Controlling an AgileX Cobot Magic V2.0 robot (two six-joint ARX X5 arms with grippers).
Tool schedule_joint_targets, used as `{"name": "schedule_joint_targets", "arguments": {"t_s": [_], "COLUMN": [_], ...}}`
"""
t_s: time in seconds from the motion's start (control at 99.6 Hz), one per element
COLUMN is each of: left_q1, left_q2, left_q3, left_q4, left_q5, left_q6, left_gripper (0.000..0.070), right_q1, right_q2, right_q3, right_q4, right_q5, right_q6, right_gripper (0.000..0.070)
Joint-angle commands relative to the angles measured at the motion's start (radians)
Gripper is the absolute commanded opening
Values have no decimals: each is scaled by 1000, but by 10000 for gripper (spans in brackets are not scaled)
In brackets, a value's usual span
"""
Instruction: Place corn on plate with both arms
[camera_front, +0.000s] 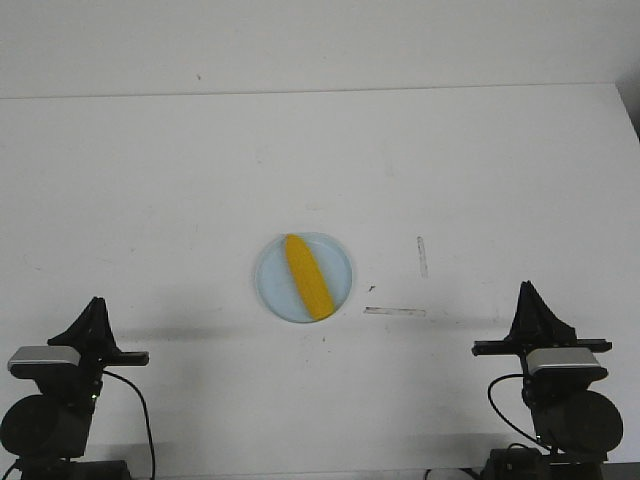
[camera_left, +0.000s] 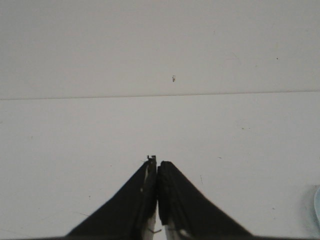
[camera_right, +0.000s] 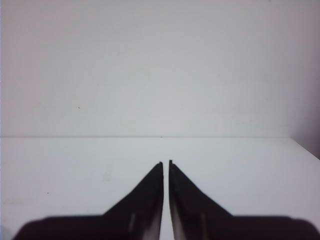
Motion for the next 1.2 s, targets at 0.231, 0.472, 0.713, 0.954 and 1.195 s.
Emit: {"name": "schedule_joint_targets", "arguments": {"t_s": [0.231,0.472,0.713,0.954,1.195], "left_q1": [2,-4,-11,-20,-19], "left_q2": [-7,-66,-211,-211,-211], "left_q3": [-1,-109,-328,-383,-383], "left_q4": [12,76,263,157,172], "left_q5": [-2,3,2,5,-2], "left_q6": [14,20,17,-2,-2], "left_gripper": [3,2,2,3,3], "right_q1": [1,1,1,1,1], "right_q2": [-1,-1,-1,-1,-1], "right_q3": [3,3,3,4,4], "right_q4": [10,10,10,10,10], "right_q5": [0,0,0,0,0], "right_q6": [-5,-5,-5,-5,-5], "right_gripper": [16,16,16,16,16]}}
